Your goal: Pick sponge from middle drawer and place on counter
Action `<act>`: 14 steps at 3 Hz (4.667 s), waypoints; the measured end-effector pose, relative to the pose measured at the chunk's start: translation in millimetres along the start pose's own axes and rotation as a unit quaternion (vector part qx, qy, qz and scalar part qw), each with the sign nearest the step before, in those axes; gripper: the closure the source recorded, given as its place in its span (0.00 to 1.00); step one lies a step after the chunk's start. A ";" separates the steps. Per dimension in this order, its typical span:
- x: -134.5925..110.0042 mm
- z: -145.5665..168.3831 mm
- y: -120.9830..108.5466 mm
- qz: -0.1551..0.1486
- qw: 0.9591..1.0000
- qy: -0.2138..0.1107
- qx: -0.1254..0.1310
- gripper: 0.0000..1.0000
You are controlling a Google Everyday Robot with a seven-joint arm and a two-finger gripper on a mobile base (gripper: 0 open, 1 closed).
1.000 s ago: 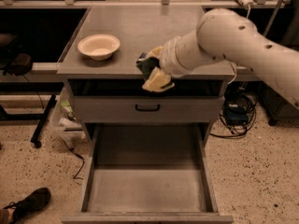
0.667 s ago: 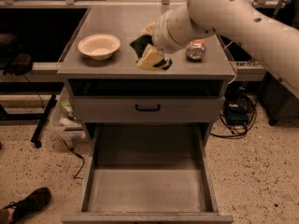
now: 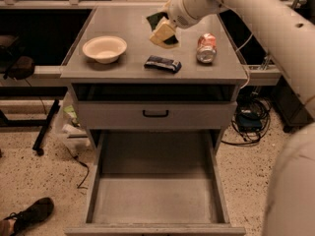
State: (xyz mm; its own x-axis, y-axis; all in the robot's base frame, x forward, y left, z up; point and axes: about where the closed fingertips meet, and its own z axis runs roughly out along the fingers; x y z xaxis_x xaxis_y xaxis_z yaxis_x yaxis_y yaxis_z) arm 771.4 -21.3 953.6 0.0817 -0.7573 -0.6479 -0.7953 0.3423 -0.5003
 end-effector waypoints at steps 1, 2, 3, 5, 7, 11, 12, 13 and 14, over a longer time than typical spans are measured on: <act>17.4 4.4 -35.8 0.069 0.997 0.000 0.028 1.00; 34.4 1.7 -56.2 0.133 0.990 -0.008 0.055 1.00; 49.3 9.0 -63.9 0.180 0.982 -0.020 0.062 1.00; 71.9 46.5 -69.3 0.236 0.969 -0.039 0.055 0.61; 87.3 66.8 -68.1 0.255 0.965 -0.037 0.048 0.15; 80.5 -6.4 -66.6 0.202 0.975 -0.040 0.080 0.00; 79.9 -51.2 -56.3 0.175 0.980 -0.031 0.089 0.00; 82.0 -85.3 -46.6 0.161 0.982 -0.025 0.091 0.00; 82.0 -116.8 -37.5 0.149 0.984 -0.022 0.091 0.00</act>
Offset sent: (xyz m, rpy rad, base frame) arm 0.0653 -0.0770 0.0064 0.3047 0.0864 -0.3515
